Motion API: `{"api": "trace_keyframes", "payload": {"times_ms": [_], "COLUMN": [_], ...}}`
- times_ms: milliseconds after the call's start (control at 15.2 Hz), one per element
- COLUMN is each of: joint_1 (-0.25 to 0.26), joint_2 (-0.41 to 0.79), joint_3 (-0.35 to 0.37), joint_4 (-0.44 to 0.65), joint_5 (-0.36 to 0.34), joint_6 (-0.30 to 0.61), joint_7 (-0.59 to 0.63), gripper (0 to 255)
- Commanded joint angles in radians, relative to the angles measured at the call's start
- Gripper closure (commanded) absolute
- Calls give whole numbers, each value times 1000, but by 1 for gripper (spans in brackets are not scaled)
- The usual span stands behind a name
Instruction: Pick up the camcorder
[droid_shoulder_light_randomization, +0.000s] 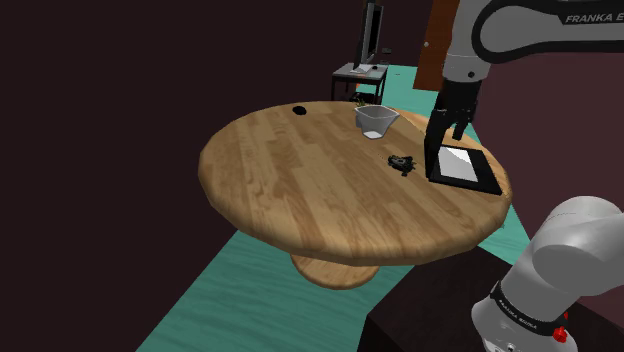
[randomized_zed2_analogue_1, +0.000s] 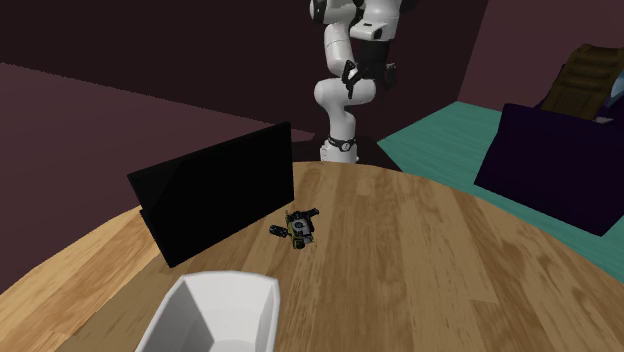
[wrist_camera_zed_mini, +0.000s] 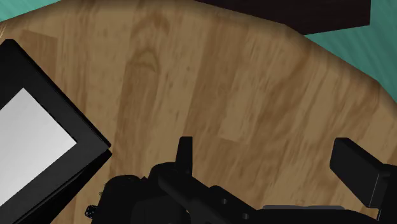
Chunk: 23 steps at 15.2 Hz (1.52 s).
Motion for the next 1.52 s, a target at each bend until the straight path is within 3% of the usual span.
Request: {"api": "trace_keyframes", "payload": {"times_ms": [0, 792, 1452], "joint_1": [0, -29, -43], "joint_2": [0, 338, 704], "joint_3": [0, -160, -259], "joint_4": [0, 28, 203], "joint_5": [0, -108, -81], "joint_6": [0, 346, 570], "joint_7": [0, -202, -383], "gripper": [0, 0, 0]}}
